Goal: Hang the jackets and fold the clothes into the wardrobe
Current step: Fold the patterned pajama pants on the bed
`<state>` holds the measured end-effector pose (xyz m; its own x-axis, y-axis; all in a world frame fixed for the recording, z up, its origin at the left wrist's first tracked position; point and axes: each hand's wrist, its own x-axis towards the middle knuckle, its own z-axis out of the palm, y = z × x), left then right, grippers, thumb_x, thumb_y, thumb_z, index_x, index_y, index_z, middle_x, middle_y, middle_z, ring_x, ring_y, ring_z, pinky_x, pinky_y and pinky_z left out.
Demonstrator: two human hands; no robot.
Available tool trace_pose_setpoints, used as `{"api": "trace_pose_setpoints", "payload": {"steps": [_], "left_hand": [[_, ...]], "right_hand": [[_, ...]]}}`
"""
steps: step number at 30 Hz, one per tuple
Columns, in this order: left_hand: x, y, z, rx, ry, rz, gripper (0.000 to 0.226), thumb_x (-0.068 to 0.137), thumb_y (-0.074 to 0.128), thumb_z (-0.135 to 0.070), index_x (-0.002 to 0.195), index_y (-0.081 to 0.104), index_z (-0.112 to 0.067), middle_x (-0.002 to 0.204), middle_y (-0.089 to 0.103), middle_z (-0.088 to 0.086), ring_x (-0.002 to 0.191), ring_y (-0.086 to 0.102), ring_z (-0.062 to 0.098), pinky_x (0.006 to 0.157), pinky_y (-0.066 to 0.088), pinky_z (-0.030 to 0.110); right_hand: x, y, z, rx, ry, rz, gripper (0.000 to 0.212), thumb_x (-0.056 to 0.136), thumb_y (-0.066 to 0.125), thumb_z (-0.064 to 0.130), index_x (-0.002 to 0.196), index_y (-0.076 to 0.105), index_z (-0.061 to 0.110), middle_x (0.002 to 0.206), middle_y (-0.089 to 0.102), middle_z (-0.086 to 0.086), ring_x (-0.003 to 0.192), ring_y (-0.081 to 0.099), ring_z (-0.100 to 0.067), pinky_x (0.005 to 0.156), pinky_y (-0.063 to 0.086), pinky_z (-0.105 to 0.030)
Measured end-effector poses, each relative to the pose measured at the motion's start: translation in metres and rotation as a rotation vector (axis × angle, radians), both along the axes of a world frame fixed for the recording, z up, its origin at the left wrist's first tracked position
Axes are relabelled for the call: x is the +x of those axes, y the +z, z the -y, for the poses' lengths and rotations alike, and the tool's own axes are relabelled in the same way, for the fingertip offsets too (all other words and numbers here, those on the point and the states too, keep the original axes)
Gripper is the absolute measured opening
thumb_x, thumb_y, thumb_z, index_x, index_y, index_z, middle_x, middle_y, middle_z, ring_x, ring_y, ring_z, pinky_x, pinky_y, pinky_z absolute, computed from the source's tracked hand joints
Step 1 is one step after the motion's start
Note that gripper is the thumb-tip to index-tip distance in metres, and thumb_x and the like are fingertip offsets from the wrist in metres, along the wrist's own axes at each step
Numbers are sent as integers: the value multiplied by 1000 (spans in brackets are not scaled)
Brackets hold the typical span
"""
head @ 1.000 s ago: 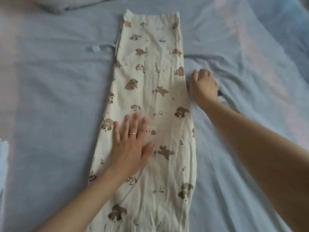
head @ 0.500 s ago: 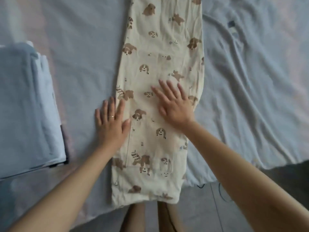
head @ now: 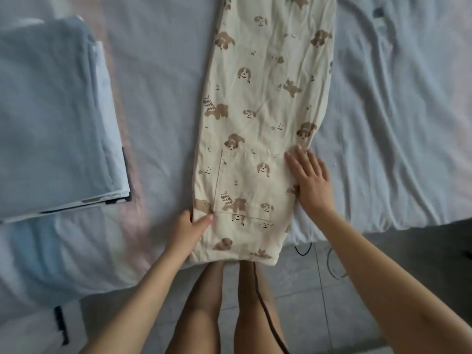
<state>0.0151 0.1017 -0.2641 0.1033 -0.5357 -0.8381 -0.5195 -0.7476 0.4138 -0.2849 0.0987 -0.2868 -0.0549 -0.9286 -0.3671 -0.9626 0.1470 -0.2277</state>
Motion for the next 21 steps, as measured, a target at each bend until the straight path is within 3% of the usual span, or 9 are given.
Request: {"api": "trace_pose_setpoints", "payload": {"steps": [4, 7, 9, 11, 12, 14, 16, 18, 21], "left_hand": [[-6, 34, 11, 151, -29, -187, 11, 89, 64, -30, 91, 62, -19, 97, 70, 0, 91, 65, 13, 79, 52, 30], [-17, 74, 35, 232, 61, -385, 27, 88, 65, -33, 106, 64, -13, 104, 71, 2, 96, 66, 14, 85, 51, 28], [-27, 104, 59, 284, 174, -590, 24, 91, 59, -27, 101, 70, -8, 99, 73, 8, 90, 71, 19, 80, 56, 29], [-41, 122, 93, 278, 323, -782, 34, 92, 46, -18, 78, 75, -6, 77, 74, 7, 67, 71, 13, 57, 56, 21], [-48, 126, 114, 242, 395, -838, 36, 92, 43, -19, 77, 74, -7, 71, 72, 6, 60, 69, 11, 49, 53, 19], [-62, 128, 163, 152, 518, -920, 37, 97, 37, -34, 93, 64, -9, 80, 72, 7, 67, 70, 13, 46, 53, 20], [-70, 119, 202, 4, 501, -870, 50, 97, 30, -53, 100, 59, -12, 96, 71, 7, 87, 69, 18, 58, 56, 27], [-72, 92, 228, -242, 383, -585, 42, 96, 37, -53, 99, 56, -16, 97, 69, 3, 94, 64, 20, 66, 49, 27], [-69, 45, 234, -415, 28, -103, 28, 87, 63, -34, 105, 57, -13, 106, 63, 7, 98, 57, 21, 72, 43, 22]], "right_hand": [[-4, 1, -6, 5, 149, 17, 67, 87, 33, 13, 151, 18, 23, 157, 16, 5, 145, 15, -22, 119, -7, -32], [-16, 4, -5, 92, 253, 33, 82, 85, 54, 15, 152, 10, 29, 158, 6, 7, 146, 5, -18, 120, 0, -40], [-23, 17, 5, 202, 289, 81, 78, 92, 56, 21, 149, 5, 37, 156, 1, 15, 146, 0, -14, 119, 3, -42], [-29, 33, 21, 288, 222, 182, 63, 98, 51, 21, 149, 16, 35, 154, 14, 19, 145, 7, -10, 117, 5, -37], [-32, 41, 31, 345, 77, 278, 55, 98, 51, 17, 148, 30, 24, 148, 31, 14, 142, 18, -9, 115, 13, -34], [-38, 50, 52, 312, -263, 509, 32, 96, 55, 15, 124, 57, 0, 112, 58, -3, 113, 51, -8, 94, 37, -30], [-39, 49, 66, 163, -508, 632, 25, 98, 51, 20, 94, 65, 0, 83, 58, -2, 73, 53, 2, 71, 41, -21], [-38, 44, 79, 106, -772, 777, 24, 101, 45, 24, 88, 64, 15, 84, 60, 1, 67, 53, 4, 61, 40, -10], [-32, 36, 95, 36, -1044, 825, 33, 101, 41, 35, 80, 61, 19, 81, 62, -1, 70, 55, -11, 61, 40, -21]]}}
